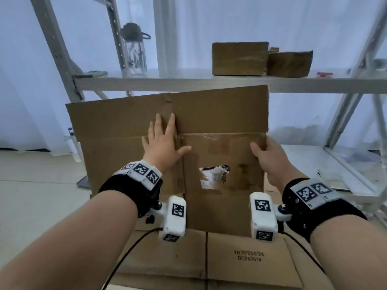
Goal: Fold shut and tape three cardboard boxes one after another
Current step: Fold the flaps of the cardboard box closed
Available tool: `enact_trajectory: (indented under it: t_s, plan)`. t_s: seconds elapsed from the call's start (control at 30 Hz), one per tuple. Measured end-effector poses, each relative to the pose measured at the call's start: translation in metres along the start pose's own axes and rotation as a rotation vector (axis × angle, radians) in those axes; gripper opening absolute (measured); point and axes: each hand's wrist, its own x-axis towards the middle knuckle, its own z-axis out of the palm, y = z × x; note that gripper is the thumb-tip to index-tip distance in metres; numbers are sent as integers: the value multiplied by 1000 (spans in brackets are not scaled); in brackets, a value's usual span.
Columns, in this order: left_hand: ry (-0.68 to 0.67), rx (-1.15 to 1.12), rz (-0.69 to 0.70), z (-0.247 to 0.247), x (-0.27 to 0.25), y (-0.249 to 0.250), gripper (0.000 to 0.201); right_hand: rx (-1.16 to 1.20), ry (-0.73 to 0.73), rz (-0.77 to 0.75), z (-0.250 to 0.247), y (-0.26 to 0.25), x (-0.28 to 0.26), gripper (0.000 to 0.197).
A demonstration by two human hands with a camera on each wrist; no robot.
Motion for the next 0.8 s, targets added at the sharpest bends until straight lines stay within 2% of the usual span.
enact_trajectory:
  t_s: [0.13, 0.27, 0.37, 0.47, 0.57, 0.7, 0.73, 0.8]
  plan:
    - [-93, 12, -12, -12, -2, 1, 91, 71, 14, -31, 0, 6, -8, 21]
    - [-81, -408, -27, -11, -15, 0, 63, 117, 99, 22, -2, 24, -21, 28]
    - [-90, -492, -37, -1, -21, 7, 53, 143, 128, 71, -7, 30, -21, 33]
    - [-27, -498, -115, 9, -19, 16, 37, 128, 155, 52, -6, 32, -18, 35]
    - [63, -544, -119, 17, -16, 29, 19, 97, 180, 46, -8, 40, -17, 41]
    - [183, -458, -82, 28, -19, 44, 21, -18, 240, -87, -11, 42, -14, 76]
    - [205, -466, -72, 32, -19, 44, 21, -76, 265, -123, -12, 40, -13, 76]
    - [249, -541, -29, 39, -16, 36, 20, -166, 255, -197, -12, 40, -11, 62]
